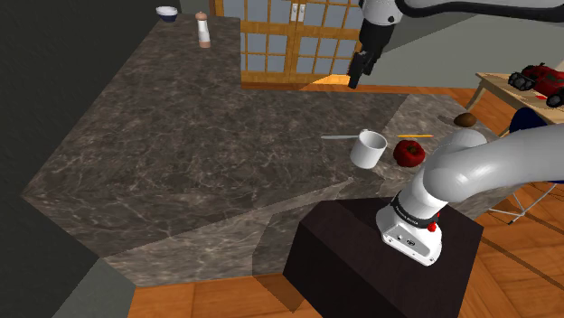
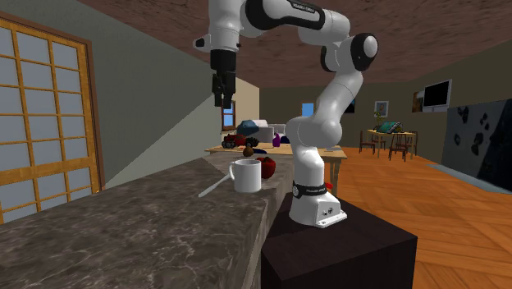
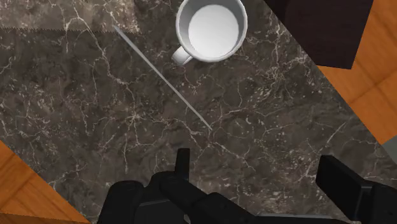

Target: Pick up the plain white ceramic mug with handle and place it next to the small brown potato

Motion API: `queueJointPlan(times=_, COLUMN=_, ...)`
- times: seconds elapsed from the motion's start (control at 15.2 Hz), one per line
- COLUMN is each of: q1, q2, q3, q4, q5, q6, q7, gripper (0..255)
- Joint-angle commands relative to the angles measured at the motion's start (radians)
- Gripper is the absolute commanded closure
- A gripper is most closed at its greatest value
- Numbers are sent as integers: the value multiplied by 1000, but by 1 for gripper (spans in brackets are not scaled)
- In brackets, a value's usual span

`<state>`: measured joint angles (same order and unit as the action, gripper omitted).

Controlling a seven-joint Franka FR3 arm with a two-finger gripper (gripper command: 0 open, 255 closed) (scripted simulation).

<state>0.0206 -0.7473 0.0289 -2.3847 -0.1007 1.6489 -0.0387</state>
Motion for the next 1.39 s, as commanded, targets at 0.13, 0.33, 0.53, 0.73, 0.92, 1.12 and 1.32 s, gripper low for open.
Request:
queueJointPlan(times=0.13, q1=4, q2=-24, q3=-9, q4=-70, q5=3, q6=22, q7=-12, gripper=0)
queueJointPlan(times=0.33, q1=9, q2=-60, q3=-23, q4=-173, q5=6, q6=55, q7=-30, gripper=0)
queueJointPlan(times=0.53, q1=14, q2=-93, q3=-38, q4=-273, q5=6, q6=85, q7=-48, gripper=0)
queueJointPlan(times=0.73, q1=16, q2=-125, q3=-53, q4=-371, q5=5, q6=115, q7=-67, gripper=0)
queueJointPlan(times=0.92, q1=16, q2=-156, q3=-68, q4=-466, q5=1, q6=144, q7=-86, gripper=0)
queueJointPlan(times=1.12, q1=14, q2=-178, q3=-80, q4=-536, q5=-4, q6=165, q7=-101, gripper=0)
queueJointPlan(times=1.32, q1=11, q2=-174, q3=-84, q4=-575, q5=-9, q6=208, q7=-101, gripper=0)
